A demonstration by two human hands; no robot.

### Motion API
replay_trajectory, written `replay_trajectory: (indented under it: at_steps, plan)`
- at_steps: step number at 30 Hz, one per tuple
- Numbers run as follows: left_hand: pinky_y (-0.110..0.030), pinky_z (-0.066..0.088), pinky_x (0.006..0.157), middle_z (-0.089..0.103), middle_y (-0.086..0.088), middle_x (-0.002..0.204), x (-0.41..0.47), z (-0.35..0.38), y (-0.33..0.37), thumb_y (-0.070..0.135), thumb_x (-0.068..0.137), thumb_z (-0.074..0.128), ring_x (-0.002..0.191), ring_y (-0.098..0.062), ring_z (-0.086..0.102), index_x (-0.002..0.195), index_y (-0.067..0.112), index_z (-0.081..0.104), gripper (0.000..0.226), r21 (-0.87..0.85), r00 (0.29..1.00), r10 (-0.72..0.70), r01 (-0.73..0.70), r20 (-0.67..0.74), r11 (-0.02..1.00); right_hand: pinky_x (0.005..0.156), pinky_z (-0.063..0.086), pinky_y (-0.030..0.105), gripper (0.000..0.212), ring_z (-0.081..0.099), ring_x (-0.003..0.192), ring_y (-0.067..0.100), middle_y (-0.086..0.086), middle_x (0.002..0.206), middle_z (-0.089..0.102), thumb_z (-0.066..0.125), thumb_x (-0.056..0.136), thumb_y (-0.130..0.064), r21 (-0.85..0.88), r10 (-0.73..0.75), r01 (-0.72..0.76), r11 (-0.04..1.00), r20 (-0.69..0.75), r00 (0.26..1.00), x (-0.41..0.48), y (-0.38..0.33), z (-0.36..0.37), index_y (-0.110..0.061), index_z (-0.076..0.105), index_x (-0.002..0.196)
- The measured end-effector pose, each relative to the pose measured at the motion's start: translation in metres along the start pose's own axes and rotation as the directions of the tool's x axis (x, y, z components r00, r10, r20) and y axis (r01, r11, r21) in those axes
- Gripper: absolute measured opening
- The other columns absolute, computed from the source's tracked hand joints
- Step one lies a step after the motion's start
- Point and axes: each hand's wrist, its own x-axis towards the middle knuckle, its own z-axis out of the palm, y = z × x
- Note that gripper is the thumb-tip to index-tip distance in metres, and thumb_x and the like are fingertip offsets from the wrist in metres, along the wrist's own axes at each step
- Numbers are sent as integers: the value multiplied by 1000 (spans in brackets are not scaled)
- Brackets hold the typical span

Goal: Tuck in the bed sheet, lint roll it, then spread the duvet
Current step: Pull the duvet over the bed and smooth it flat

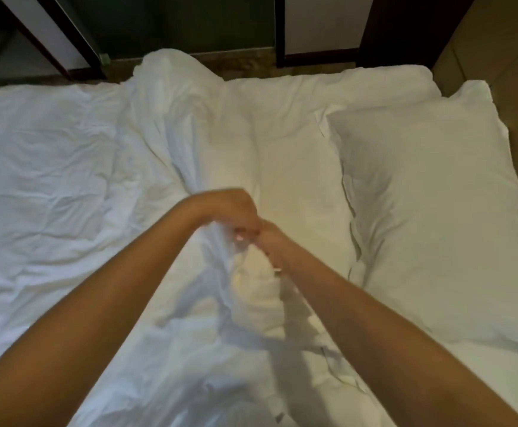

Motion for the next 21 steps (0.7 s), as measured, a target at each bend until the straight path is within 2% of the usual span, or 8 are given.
replay_trajectory:
  at_steps: [2,4,6,9,14,16,18,21]
  plan:
    - [-24,44,81,63,-3,105,15,-14,16,15,90,57,100,-18,57,111,11,65,23,73,933,128,-110,-337,991,71,42,22,23,55,100,18,13,116,59,61,89,-9,-23,-67,67,998,-3,998,-18,-2,41,1,59,109]
    - [-25,36,97,56,-3,128,39,-4,22,22,94,51,119,-21,50,128,13,55,35,219,925,194,-126,-326,968,87,42,30,40,53,114,27,16,126,54,59,88,-10,-168,-100,121,978,125,987,-33,4,70,1,50,125]
    - [-37,23,111,39,-6,146,65,24,-11,35,96,46,136,-27,33,140,17,42,48,527,993,-6,68,-117,847,86,44,28,43,54,113,26,17,128,54,59,88,-8,-244,-98,150,958,213,972,-44,14,71,2,49,128]
    - [-51,8,114,22,-15,152,77,46,-78,47,91,46,142,-37,12,147,9,22,72,733,911,-370,378,-184,565,83,45,24,43,56,107,19,17,125,58,64,86,-10,-229,-66,129,965,265,962,-37,22,37,-3,54,127]
    - [-39,46,92,55,-10,127,72,33,-85,24,93,46,116,-28,53,127,8,53,39,645,861,-411,500,-299,578,92,43,28,45,56,111,22,7,124,60,68,84,-16,-332,10,110,937,341,940,-32,8,18,-12,57,127]
    - [-31,47,84,58,-12,122,73,27,-91,14,93,45,110,-27,57,120,3,55,31,476,907,-269,402,-324,782,92,42,27,47,54,111,19,3,126,58,67,86,-23,-303,25,89,949,352,936,-34,1,18,-14,53,129]
    - [-32,45,83,57,-19,122,62,15,-84,16,97,42,109,-32,56,122,-4,52,33,-62,864,-301,303,-403,951,92,43,28,50,51,111,17,-2,126,53,56,92,-39,-255,76,9,967,321,944,-32,-3,6,-18,42,136]
    - [-29,49,71,65,-15,95,29,-16,-55,17,98,47,92,-27,60,111,-6,57,29,-839,867,-288,-229,-406,493,84,46,33,65,53,109,22,8,129,52,27,94,-59,185,160,-181,966,120,980,-19,-16,-19,-12,38,138]
